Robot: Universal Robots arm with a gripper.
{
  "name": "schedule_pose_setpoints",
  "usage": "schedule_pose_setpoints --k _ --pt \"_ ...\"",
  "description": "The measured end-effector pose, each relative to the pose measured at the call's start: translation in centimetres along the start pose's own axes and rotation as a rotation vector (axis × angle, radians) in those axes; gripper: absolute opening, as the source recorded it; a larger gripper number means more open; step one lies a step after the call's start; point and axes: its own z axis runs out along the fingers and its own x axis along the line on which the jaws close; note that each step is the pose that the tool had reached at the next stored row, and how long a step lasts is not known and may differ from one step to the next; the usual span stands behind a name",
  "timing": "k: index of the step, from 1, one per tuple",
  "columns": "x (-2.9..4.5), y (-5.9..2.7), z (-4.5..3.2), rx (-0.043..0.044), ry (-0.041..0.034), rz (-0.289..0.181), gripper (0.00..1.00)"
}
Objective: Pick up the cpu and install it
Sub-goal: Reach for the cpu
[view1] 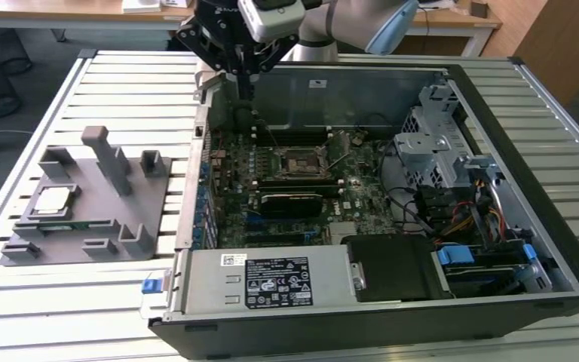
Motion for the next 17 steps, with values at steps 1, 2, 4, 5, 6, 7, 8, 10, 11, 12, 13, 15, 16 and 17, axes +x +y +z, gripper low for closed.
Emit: schedule_pose_setpoints --k 1,2,4,5,6,7,8,10,11,12,13,15,16,17 --pt "0.07 -0.01 0.01 -0.0002 -0.0001 0.0 0.11" --pt "0.14 -0.01 0.01 0.0 0.0 0.0 0.11" --pt "0.38 -0.03 0.0 0.0001 0.0001 0.0 0.11" --pt "0.54 -0.04 0.0 0.0001 0.0001 0.0 0.11" --pt "0.71 -0.05 0.0 0.0001 0.0001 0.0 0.11" --pt "0.88 -0.07 0.0 0.0002 0.0001 0.0 0.11" --pt "1.04 -0.08 0.0 0.0001 0.0001 0.0 0.11" --pt "1.38 -0.11 0.01 0.0001 0.0002 0.0 0.11" --pt "1.55 -0.12 0.02 0.0 0.0001 0.0 0.11" --pt "1.71 -0.13 0.03 0.0001 0.0002 0.0 0.11" --pt "1.81 -0.14 0.04 0.0 0.0002 0.0 0.11" --pt "1.97 -0.15 0.06 0.0 0.0007 0.0 0.11" --pt "2.04 -0.16 0.06 0.0002 0.0009 0.0 0.11" --pt "2.11 -0.17 0.06 0.0002 0.001 0.0 0.11"
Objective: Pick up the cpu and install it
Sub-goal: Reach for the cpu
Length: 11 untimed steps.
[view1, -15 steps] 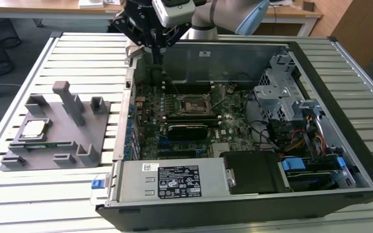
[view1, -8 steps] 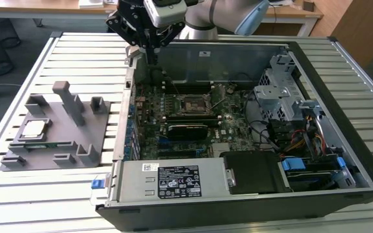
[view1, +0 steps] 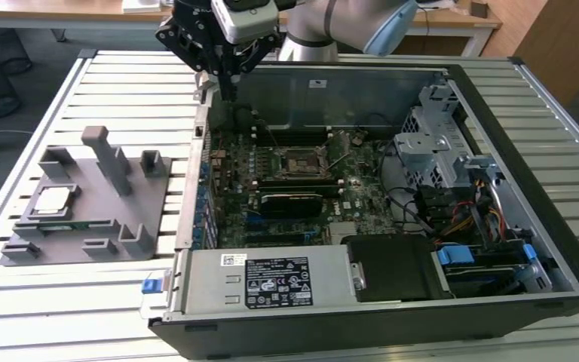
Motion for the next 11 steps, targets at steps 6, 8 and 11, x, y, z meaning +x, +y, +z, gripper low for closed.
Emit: schedule_pose_setpoints --k 6,8,11 --pt "0.4 -0.03 0.04 -0.0001 0.0004 0.0 0.11" --pt "0.54 -0.04 0.05 0.0 0.0006 0.0 0.11" --pt "0.76 -0.06 0.06 0.0001 0.0007 0.0 0.11"
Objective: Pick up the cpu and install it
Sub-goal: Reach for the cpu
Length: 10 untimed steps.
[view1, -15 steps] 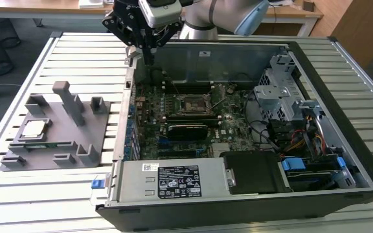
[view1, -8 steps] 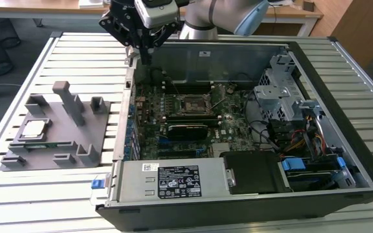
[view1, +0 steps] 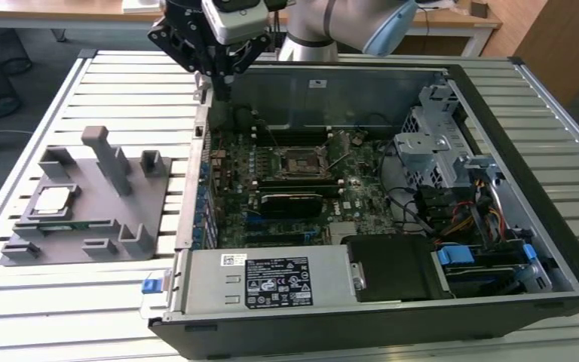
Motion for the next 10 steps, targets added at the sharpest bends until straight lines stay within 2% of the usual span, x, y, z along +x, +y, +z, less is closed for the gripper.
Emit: schedule_pose_setpoints --k 10 --pt "1.12 -0.09 0.02 -0.0001 0.0 0.0 0.11"
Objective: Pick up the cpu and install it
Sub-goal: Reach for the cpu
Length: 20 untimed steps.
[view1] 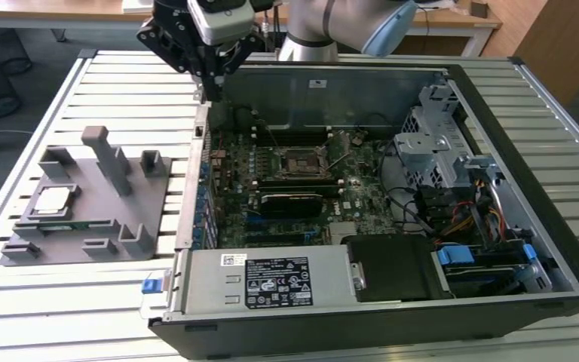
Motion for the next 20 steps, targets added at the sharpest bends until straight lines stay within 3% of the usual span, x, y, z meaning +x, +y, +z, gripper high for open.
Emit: schedule_pose_setpoints --k 9,20 --pt "1.55 -0.12 -0.02 0.0 0.0 0.0 0.11" --pt "4.86 -0.37 -0.04 0.0001 0.0 0.0 0.11"
